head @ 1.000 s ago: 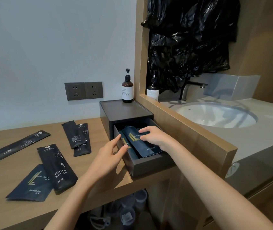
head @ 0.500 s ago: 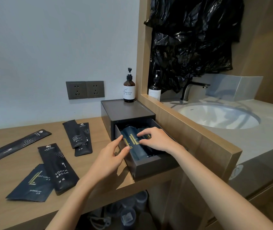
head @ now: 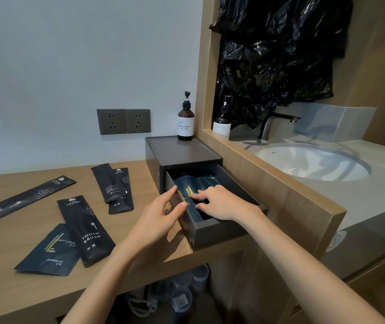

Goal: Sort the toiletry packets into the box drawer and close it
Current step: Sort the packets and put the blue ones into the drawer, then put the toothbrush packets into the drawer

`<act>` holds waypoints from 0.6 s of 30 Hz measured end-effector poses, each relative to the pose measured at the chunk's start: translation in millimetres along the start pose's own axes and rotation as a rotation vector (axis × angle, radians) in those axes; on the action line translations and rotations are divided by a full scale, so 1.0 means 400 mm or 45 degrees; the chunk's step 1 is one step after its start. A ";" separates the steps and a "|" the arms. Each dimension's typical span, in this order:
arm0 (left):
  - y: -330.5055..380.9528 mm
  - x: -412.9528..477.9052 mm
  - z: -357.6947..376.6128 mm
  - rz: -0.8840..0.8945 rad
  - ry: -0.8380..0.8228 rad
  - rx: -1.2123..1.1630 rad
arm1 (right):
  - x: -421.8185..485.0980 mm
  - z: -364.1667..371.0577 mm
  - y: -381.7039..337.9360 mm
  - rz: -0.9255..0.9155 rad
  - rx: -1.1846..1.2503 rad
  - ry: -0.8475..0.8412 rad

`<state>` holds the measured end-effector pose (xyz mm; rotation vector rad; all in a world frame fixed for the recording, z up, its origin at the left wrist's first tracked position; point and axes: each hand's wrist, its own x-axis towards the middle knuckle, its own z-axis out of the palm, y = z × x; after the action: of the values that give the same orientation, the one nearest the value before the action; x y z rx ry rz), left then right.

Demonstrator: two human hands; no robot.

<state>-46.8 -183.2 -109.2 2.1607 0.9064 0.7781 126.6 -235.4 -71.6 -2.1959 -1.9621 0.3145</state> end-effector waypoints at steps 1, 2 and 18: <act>-0.001 0.000 -0.001 -0.001 -0.006 0.010 | 0.000 -0.001 0.000 0.001 -0.004 -0.003; -0.001 0.000 -0.003 0.003 -0.014 0.019 | -0.002 -0.003 0.001 0.000 0.004 -0.004; -0.124 -0.156 -0.308 -0.102 0.554 0.151 | -0.074 0.022 -0.294 -0.347 0.751 0.599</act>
<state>-190.6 -162.5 -88.4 2.0746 1.2763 1.2075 8.6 -251.5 -47.0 -1.4542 -1.6111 0.2603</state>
